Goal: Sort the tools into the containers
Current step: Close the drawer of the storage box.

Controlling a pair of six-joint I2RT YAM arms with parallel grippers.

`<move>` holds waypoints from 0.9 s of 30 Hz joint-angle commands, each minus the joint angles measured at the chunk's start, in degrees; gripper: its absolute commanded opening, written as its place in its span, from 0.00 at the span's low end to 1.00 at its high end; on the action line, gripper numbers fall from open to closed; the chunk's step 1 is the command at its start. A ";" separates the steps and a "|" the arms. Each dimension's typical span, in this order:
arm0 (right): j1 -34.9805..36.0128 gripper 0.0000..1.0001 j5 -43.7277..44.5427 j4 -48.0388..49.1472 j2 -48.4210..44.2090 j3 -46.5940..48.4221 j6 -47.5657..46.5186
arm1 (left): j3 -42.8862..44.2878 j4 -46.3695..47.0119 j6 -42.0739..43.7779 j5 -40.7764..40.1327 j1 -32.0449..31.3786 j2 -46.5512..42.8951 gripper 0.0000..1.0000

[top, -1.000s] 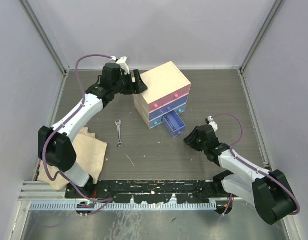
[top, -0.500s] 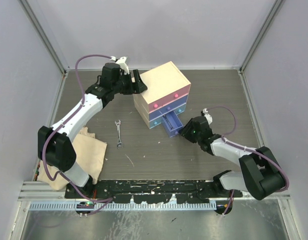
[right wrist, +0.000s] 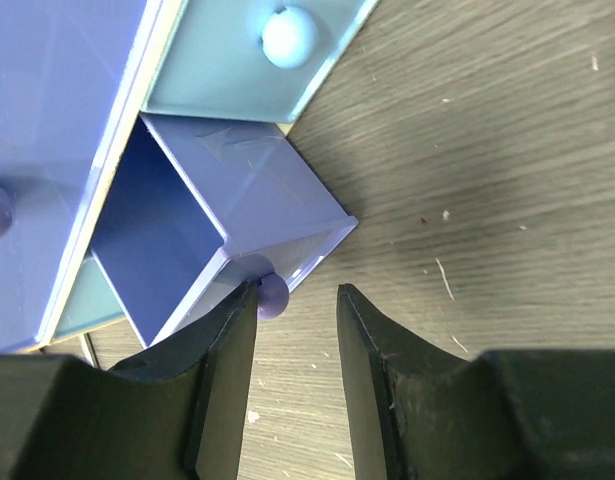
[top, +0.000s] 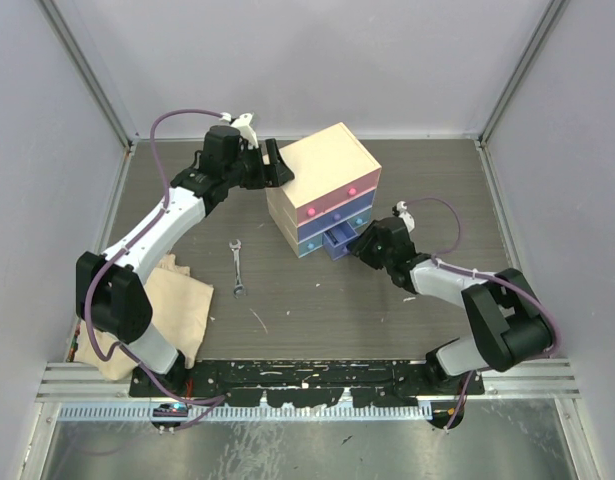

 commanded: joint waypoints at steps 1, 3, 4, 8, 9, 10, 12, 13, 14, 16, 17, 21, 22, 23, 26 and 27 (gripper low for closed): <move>0.13 0.43 -0.67 6.27 2.34 3.44 0.87 | 0.83 -2.74 1.29 1.66 -1.29 2.08 0.73; 0.16 0.43 -1.10 8.05 3.73 3.89 1.84 | 0.92 -2.96 1.39 1.65 -1.44 2.16 0.73; 0.12 0.43 -1.39 9.10 4.44 4.11 2.41 | 0.97 -2.96 1.46 1.65 -1.40 2.16 0.73; 0.12 0.44 -1.36 12.31 6.94 4.75 3.98 | 0.98 -2.98 1.57 1.64 -1.58 2.18 0.73; 0.13 0.44 -1.23 12.90 7.35 4.93 4.08 | 0.96 -3.00 1.57 1.61 -1.57 2.24 0.73; 0.10 0.44 -1.13 13.65 7.86 5.10 4.18 | 0.94 -3.05 1.57 1.68 -1.63 2.35 0.73; -0.08 0.44 -1.28 14.56 9.00 5.76 4.37 | 1.03 -3.00 1.57 1.72 -1.72 2.51 0.73; -0.19 0.44 -1.55 15.02 9.56 6.09 4.50 | 1.07 -3.07 1.57 1.80 -1.72 2.50 0.73; -0.29 0.44 -1.84 15.54 10.17 6.40 4.65 | 1.07 -3.13 1.57 1.81 -1.79 2.54 0.73; -0.51 0.44 -2.55 16.63 11.38 6.93 5.03 | 1.03 -3.10 1.65 1.74 -1.82 2.56 0.73; -0.64 0.44 -2.99 17.22 12.01 7.35 5.15 | 1.03 -3.09 1.71 1.73 -1.81 2.55 0.73; -0.93 0.45 -4.89 19.33 14.19 8.31 5.39 | 1.04 -3.13 1.74 1.72 -1.92 2.61 0.73; -1.08 0.45 -5.05 19.56 14.45 8.39 5.35 | 1.05 -3.16 1.82 1.75 -1.90 2.61 0.73; -1.11 0.45 -5.03 19.60 14.51 8.41 5.31 | 1.11 -3.22 1.78 1.79 -1.90 2.72 0.73; -1.24 0.46 -4.01 19.25 13.55 7.85 4.17 | 1.12 -3.22 1.89 1.73 -1.90 2.71 0.73; -1.36 0.46 -3.57 18.82 13.01 7.54 3.68 | 1.17 -3.30 2.01 1.73 -1.90 2.71 0.73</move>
